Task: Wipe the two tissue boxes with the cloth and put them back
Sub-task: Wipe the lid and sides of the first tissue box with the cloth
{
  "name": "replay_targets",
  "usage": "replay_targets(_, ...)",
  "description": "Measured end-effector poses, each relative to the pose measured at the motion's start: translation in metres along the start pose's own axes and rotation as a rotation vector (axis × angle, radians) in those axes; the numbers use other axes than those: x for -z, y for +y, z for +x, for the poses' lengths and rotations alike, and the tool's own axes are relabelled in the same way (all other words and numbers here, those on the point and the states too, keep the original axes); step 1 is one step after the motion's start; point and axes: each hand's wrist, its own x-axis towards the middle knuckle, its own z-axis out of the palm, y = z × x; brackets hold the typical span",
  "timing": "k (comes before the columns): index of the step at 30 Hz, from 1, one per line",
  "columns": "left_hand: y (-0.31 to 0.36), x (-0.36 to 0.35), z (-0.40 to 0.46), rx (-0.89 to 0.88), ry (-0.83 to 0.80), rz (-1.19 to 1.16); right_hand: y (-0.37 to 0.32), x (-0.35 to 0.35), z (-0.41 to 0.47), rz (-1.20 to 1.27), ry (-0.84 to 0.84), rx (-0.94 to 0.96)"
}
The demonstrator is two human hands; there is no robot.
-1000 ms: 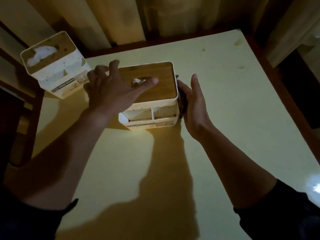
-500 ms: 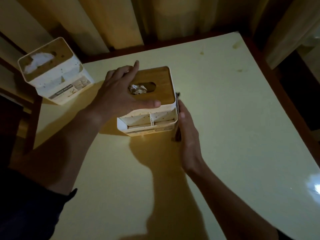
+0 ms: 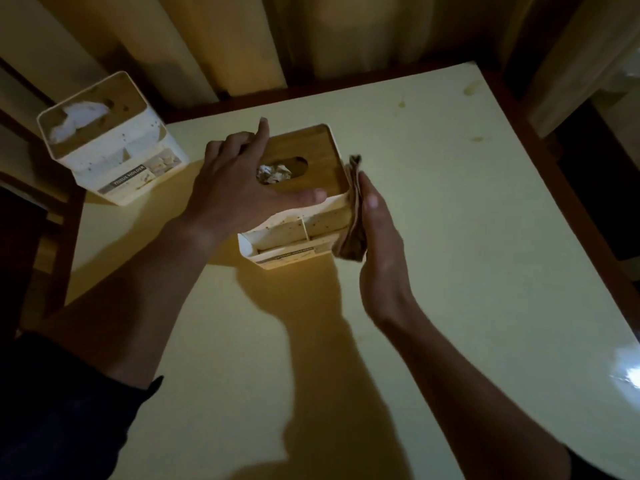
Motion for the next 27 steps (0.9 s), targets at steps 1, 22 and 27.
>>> replay_targets(1,0.000,0.000,0.000,0.005,0.001,0.002,0.007,-0.001,-0.010,-0.024,0.023,0.013)
replay_targets(22,0.033,0.016,-0.031,0.235,-0.092,0.088,0.024,-0.007,0.030,0.118,0.178,-0.161)
replay_targets(27,0.020,-0.002,-0.024,0.204,-0.089,-0.138,0.015,-0.019,0.026,0.054,0.158,-0.059)
